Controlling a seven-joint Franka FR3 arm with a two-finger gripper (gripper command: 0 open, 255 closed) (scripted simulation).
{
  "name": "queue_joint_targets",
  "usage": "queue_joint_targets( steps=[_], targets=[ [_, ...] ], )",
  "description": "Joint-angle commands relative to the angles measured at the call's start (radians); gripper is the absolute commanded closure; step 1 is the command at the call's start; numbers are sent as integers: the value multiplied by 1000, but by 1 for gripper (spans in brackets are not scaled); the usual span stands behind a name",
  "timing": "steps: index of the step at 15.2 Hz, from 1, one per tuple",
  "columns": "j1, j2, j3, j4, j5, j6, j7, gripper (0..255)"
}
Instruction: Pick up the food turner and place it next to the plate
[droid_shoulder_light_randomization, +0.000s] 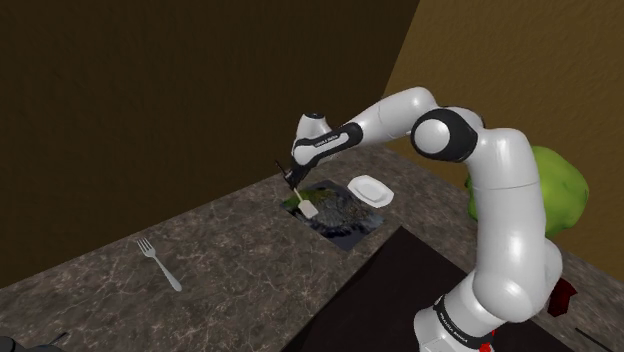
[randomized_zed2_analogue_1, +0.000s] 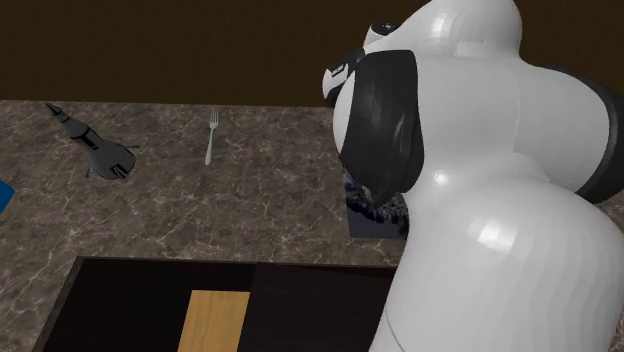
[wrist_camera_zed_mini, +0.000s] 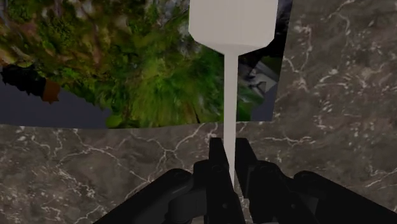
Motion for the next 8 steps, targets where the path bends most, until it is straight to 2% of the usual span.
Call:
queue_joint_targets(
  steps=[1,8],
  targets=[
    [-35,5,-1,19,5,-14,-43,255],
    [-153,66,-7,132,23,-67,-186,255]
  ],
)
